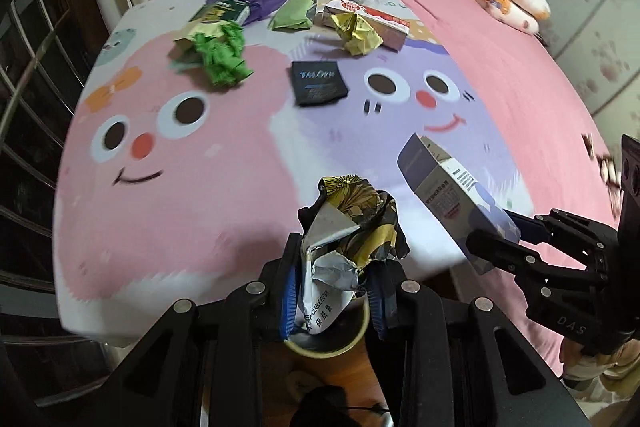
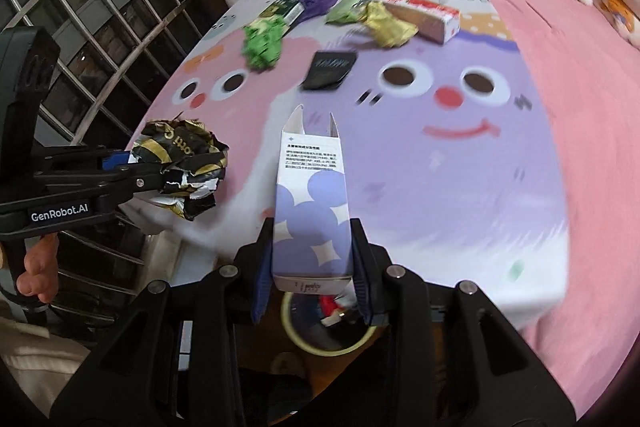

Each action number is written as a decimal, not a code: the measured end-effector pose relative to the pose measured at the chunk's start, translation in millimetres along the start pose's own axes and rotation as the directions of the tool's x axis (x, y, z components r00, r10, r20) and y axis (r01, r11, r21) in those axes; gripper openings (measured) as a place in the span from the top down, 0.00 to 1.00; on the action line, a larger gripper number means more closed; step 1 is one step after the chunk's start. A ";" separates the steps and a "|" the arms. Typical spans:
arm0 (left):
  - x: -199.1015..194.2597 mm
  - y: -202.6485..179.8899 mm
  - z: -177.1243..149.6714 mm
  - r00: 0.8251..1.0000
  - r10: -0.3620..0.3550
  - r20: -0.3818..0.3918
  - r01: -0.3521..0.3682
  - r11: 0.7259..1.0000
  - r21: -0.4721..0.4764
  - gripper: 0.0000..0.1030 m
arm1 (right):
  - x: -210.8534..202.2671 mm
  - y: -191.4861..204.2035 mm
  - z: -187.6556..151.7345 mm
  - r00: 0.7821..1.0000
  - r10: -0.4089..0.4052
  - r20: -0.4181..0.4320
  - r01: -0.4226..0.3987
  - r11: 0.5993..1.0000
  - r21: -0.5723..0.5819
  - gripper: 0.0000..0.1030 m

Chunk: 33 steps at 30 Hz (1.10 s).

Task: Collect trash
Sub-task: 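Lift the foil wrapper and white-blue box and carry both over the bin, then open both grippers to drop the foil wrapper and box into the bin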

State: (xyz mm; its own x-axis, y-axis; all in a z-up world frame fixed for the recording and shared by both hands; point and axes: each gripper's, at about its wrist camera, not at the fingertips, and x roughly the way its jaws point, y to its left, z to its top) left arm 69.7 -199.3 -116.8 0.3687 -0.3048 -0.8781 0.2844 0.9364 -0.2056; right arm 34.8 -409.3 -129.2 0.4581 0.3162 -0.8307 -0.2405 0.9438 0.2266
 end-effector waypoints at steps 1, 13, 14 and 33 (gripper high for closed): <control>-7.0 5.2 -11.7 1.000 -0.001 0.011 0.001 1.000 0.011 0.72 | -2.1 10.4 -9.9 1.000 -0.004 0.005 0.004 1.000 0.007 0.70; -37.2 21.7 -115.4 0.997 -0.047 -0.053 0.051 0.996 0.079 0.72 | -13.1 93.2 -113.4 0.996 -0.022 -0.088 0.023 1.000 0.017 0.70; -34.1 19.4 -123.0 0.997 -0.050 -0.065 0.055 0.995 0.084 0.72 | -11.4 93.4 -118.1 0.995 -0.021 -0.097 0.023 1.000 0.021 0.70; 170.2 23.9 -248.9 0.961 0.013 -0.277 -0.002 0.999 0.041 0.72 | 171.6 14.0 -244.9 0.961 -0.045 -0.273 0.122 0.955 0.271 0.70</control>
State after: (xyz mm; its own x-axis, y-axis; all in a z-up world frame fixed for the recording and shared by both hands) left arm -81.1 -185.5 -378.7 0.1129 -0.2327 -0.9660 0.3197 0.9290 -0.1865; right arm -99.6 -365.3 -393.1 0.2172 0.2354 -0.9473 0.0579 0.9657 0.2532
